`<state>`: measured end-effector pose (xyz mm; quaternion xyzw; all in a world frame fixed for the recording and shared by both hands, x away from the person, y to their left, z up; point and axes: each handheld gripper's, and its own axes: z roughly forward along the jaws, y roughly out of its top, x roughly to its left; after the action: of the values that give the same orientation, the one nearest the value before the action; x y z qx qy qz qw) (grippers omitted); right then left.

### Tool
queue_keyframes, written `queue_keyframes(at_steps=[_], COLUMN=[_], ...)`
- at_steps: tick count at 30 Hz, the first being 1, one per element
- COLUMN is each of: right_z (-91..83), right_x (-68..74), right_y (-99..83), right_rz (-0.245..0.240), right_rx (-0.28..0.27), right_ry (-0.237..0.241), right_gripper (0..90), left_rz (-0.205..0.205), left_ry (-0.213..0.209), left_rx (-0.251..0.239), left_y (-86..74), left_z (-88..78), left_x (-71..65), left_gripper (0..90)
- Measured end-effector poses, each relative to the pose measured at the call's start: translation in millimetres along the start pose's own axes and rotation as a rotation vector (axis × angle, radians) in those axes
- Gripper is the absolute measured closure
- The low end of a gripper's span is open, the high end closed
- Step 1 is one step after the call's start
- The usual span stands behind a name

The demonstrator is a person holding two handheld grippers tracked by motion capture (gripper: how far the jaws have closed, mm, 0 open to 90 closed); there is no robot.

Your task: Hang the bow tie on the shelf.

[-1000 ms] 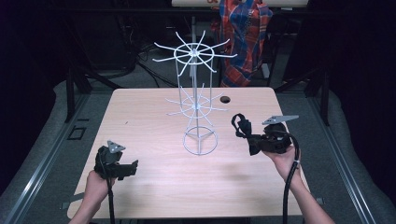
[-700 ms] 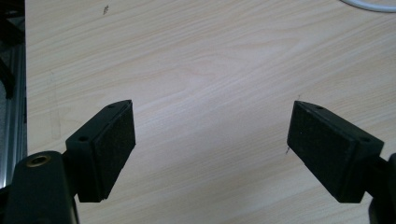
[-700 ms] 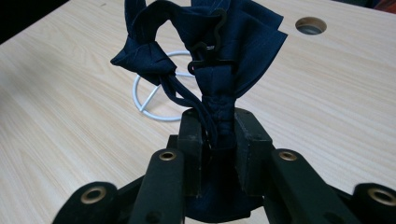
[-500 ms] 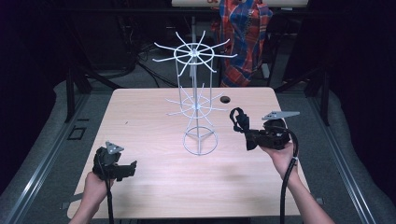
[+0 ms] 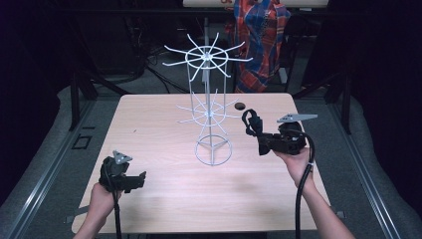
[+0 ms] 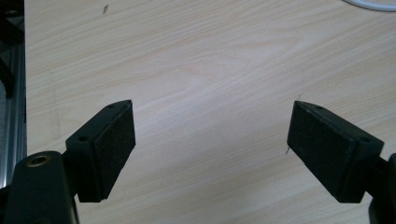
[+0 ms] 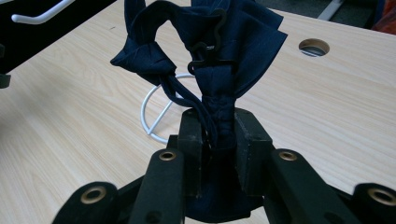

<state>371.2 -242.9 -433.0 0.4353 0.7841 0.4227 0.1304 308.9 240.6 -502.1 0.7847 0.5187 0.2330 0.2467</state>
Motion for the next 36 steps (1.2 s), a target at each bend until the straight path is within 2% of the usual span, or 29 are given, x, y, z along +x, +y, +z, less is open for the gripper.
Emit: queue_keyframes(at_steps=[18, 26, 32, 36], right_z=[26.6, 40.3, 50.2, 57.3], right_x=[8.7, 12.9, 13.8, 13.4], right_y=[7.6, 13.1, 13.8, 12.5], right_rz=[0.007, 0.019, 0.013, 0.025], right_rx=[0.037, 0.032, 0.059, 0.074], right_ry=[0.036, 0.049, 0.056, 0.058], right_gripper=[74.2, 74.2, 74.2, 74.2], left_rz=[0.004, 0.006, 0.005, 0.009], left_ry=[-0.003, -0.003, -0.002, -0.002], left_rx=[0.003, 0.005, 0.008, 0.007], left_y=[0.5, 0.6, 0.7, 0.9], left_z=[0.1, 0.6, 1.0, 1.1], left_x=[0.0, -0.1, 0.4, 0.0], left_gripper=[15.6, 15.6, 15.6, 15.6])
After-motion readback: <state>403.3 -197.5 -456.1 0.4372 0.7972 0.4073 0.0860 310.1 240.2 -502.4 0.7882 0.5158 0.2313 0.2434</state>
